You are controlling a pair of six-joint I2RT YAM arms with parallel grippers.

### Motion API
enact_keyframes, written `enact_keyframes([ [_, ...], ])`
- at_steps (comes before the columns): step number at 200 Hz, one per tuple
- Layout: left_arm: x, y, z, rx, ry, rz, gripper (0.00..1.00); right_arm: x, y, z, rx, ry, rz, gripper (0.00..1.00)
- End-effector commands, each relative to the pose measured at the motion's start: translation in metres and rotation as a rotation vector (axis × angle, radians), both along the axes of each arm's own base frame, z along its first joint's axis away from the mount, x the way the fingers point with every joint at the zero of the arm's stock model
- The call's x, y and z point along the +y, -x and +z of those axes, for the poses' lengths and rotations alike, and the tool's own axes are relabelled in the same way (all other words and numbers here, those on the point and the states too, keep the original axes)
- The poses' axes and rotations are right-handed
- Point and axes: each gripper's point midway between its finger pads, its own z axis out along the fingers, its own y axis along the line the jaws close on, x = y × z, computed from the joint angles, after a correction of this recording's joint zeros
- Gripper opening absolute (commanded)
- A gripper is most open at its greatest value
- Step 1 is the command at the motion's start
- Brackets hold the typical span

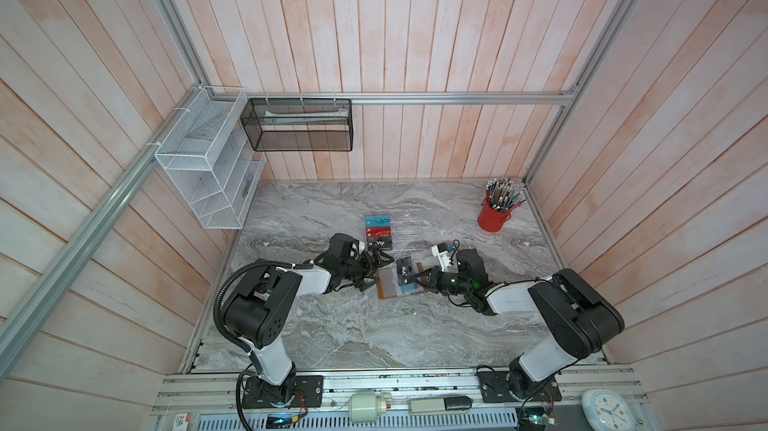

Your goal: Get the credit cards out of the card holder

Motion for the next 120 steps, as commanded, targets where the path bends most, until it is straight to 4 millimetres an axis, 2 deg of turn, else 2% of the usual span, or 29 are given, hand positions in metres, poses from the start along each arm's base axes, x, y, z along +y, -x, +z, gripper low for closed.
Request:
enact_keyframes([
  [1,0.008,-0.003,-0.005,-0.006,-0.058,0.012,1.00,-0.003,-0.002,0.008,-0.047,-0.009,-0.013,0.00],
  [35,0.000,-0.012,0.023,-0.096,-0.021,-0.024,1.00,-0.002,-0.002,0.025,-0.090,-0.072,-0.017,0.00],
  [74,-0.011,-0.019,0.060,-0.216,0.024,-0.074,0.95,0.002,-0.001,0.047,-0.129,-0.154,-0.002,0.00],
  [92,-0.017,-0.016,0.069,-0.247,0.039,-0.100,0.91,0.003,0.000,0.057,-0.149,-0.189,-0.006,0.00],
  [120,-0.020,-0.011,0.071,-0.261,0.035,-0.121,0.85,0.004,0.001,0.069,-0.164,-0.235,-0.002,0.00],
])
